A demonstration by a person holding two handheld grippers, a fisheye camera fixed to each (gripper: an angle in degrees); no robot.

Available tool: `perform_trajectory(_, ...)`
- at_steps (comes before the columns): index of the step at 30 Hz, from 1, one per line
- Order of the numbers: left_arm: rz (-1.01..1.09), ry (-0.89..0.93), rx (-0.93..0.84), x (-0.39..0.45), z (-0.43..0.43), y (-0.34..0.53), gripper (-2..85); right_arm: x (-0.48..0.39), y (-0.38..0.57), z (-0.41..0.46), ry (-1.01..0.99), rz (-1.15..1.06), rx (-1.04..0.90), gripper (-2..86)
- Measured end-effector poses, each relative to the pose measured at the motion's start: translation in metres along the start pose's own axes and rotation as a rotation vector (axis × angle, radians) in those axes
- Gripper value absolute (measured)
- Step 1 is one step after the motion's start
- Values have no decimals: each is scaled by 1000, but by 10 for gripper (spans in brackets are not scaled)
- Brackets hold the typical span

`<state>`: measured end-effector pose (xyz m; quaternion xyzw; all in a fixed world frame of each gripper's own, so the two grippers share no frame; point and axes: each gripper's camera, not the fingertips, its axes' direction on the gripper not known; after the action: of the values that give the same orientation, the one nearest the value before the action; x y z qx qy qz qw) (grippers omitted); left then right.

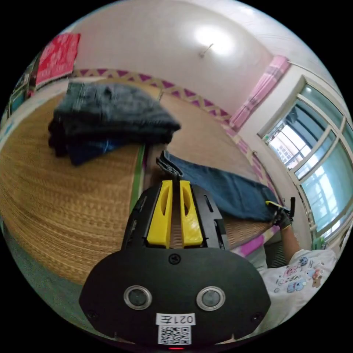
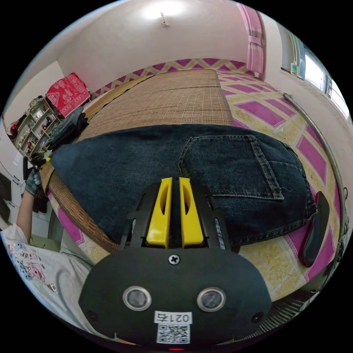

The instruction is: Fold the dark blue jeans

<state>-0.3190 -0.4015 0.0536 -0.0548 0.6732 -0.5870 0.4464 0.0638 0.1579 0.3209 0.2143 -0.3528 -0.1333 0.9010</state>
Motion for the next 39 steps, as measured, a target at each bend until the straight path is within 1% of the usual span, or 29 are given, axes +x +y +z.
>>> perform_trajectory(1,-50,-5,-76,-23,23,7,19,-1,-1,-1,-6,-1,-3,57)
perform_trajectory(2,-84,29,-76,-40,28,10,23,-5,-2,-3,-21,-17,-10,65)
perform_trajectory(4,-130,97,-27,-51,16,8,31,-11,-5,-14,-60,-65,15,72)
perform_trajectory(6,-137,48,2,-47,2,2,42,-12,-11,-38,-65,-124,83,73)
perform_trajectory(8,-50,-72,77,-21,-18,-7,46,-6,-21,-51,-18,-160,105,74)
perform_trajectory(9,-18,-89,89,-13,-20,-10,46,1,-30,-54,23,-196,97,77)
perform_trajectory(12,108,-171,86,28,-16,-31,51,18,-54,-47,143,-318,29,90)
perform_trajectory(13,182,-197,80,47,-9,-39,54,20,-58,-45,159,-347,17,94)
perform_trajectory(15,304,-170,51,71,9,-51,58,32,-76,-37,202,-450,-28,105)
perform_trajectory(17,456,-76,-40,98,42,-66,71,42,-90,-29,217,-506,-92,109)
perform_trajectory(20,584,-71,-116,118,78,-82,102,57,-111,-19,139,-557,-187,114)
perform_trajectory(23,645,-54,-181,121,100,-95,118,64,-126,-12,49,-603,-271,106)
perform_trajectory(26,666,-60,-288,115,112,-100,103,63,-130,-15,-27,-652,-311,79)
perform_trajectory(27,677,-57,-307,115,113,-99,97,60,-128,-20,-22,-673,-305,59)
perform_trajectory(28,701,-55,-321,114,112,-97,70,59,-126,-24,-16,-677,-296,49)
perform_trajectory(30,720,-73,-286,114,100,-94,22,58,-118,-41,-18,-689,-245,10)
perform_trajectory(31,726,-57,-270,114,92,-92,2,57,-115,-46,-15,-691,-230,5)
perform_trajectory(36,794,-51,-201,120,53,-72,-9,47,-83,-104,-5,-713,-122,-8)
perform_trajectory(39,834,-19,-114,129,1,-54,-9,34,-54,-155,-1,-731,-45,-8)
